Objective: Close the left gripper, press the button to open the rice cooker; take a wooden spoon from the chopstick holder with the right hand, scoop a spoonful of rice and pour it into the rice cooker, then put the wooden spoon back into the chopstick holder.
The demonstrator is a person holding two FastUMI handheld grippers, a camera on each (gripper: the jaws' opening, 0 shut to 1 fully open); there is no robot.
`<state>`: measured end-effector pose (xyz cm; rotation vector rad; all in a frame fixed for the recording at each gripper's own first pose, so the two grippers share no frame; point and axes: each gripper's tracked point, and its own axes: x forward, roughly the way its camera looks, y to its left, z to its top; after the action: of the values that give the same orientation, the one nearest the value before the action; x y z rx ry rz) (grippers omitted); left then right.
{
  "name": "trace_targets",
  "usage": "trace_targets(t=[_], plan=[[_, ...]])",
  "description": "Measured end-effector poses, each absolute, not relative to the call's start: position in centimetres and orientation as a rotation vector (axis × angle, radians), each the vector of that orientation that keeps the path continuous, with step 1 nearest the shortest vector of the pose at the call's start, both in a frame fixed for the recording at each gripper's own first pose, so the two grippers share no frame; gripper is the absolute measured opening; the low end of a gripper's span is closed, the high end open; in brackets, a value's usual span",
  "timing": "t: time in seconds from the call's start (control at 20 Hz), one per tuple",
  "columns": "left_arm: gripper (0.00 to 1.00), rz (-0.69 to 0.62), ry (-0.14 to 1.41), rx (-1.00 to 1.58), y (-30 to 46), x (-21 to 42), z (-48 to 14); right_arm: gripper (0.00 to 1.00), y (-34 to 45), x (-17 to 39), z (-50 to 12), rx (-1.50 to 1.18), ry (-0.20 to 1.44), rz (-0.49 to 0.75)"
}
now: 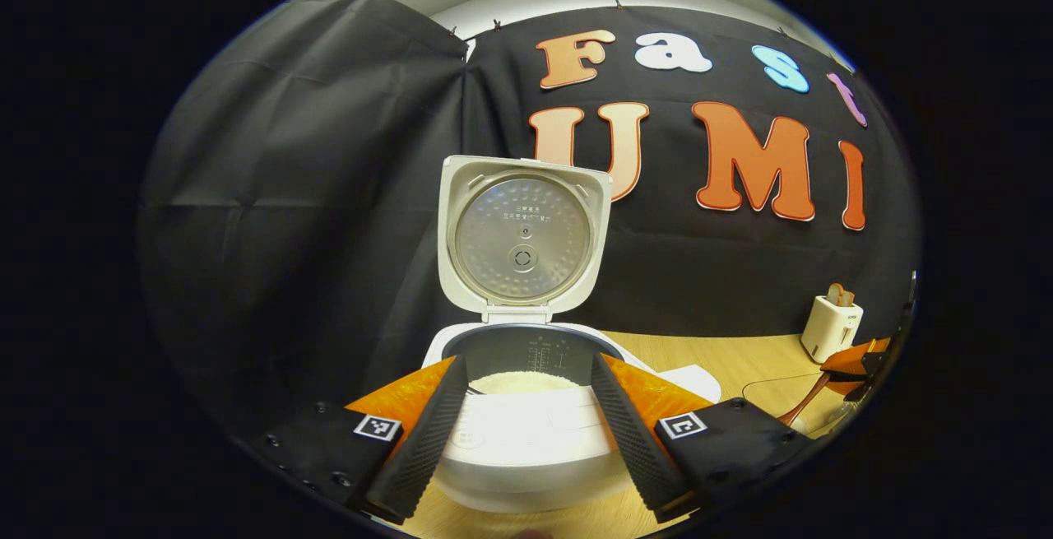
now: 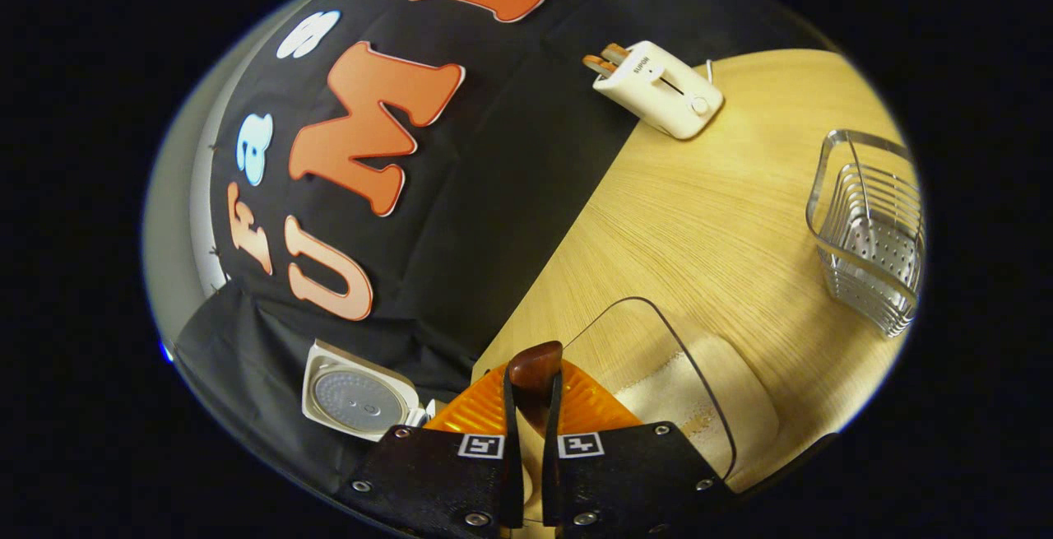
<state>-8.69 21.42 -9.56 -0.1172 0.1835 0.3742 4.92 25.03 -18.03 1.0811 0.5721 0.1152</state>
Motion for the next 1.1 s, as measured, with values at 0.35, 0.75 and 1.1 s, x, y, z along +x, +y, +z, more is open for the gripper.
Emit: trace_targets(t=[0.35,0.75,1.1], plan=[[0.96,0.377,0.187,-0.117,21.2,-8.6,-9.6,0.09,22.6,5.1,-17.8,1.216,0.566,0.074],[0.97,0.383,0.192,-0.121,21.2,-8.6,-9.6,0.09,19.0,6.1,-15.4,1.319,0.482,0.028],[0.97,0.390,0.176,-0.116,21.4,-8.8,-9.1,0.09,18.1,7.4,-12.1,1.408,0.429,0.038]])
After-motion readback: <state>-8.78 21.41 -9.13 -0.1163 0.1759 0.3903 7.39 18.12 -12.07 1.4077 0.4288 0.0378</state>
